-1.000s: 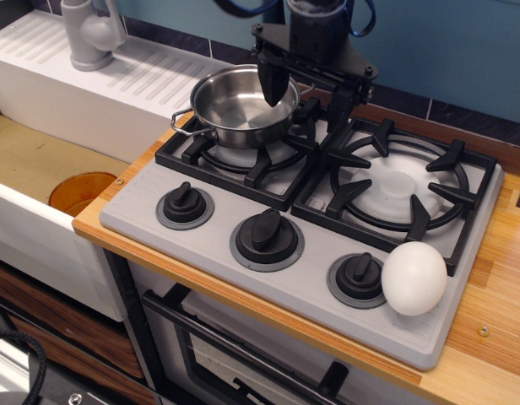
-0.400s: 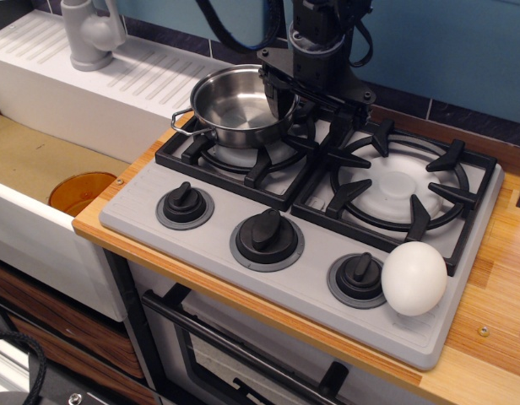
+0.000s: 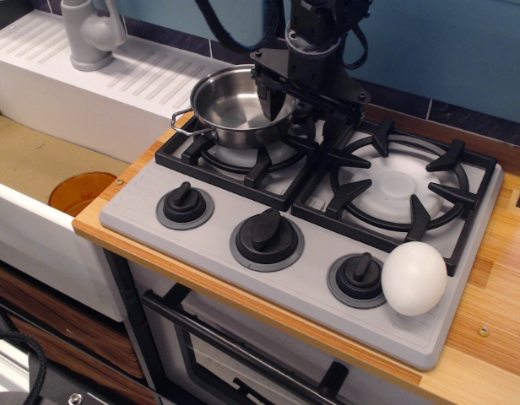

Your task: Put pot or pan on stove and put egg in pot or pan

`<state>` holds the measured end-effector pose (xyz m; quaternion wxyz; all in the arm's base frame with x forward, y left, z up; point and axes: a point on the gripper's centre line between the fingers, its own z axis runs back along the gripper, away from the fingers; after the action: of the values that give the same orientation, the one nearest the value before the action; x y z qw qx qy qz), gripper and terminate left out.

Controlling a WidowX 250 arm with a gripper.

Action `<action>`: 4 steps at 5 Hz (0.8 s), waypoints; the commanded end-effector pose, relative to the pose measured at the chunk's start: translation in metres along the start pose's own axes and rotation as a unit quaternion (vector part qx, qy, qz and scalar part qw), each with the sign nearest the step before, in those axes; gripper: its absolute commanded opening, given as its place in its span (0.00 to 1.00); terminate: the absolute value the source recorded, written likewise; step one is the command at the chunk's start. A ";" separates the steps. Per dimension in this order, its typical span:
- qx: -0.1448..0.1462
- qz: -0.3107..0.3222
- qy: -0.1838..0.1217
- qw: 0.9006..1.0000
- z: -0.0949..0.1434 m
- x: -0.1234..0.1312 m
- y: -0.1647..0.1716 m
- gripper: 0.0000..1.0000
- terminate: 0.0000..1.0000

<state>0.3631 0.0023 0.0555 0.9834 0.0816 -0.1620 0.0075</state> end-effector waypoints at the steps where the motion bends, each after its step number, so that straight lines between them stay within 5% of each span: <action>1: 0.007 0.026 -0.008 1.000 0.008 0.000 -0.011 0.00 0.00; 4: -0.004 0.042 0.004 0.999 0.020 -0.008 -0.029 0.00 0.00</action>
<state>0.3430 -0.0262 0.0455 0.9876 0.0791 -0.1281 0.0440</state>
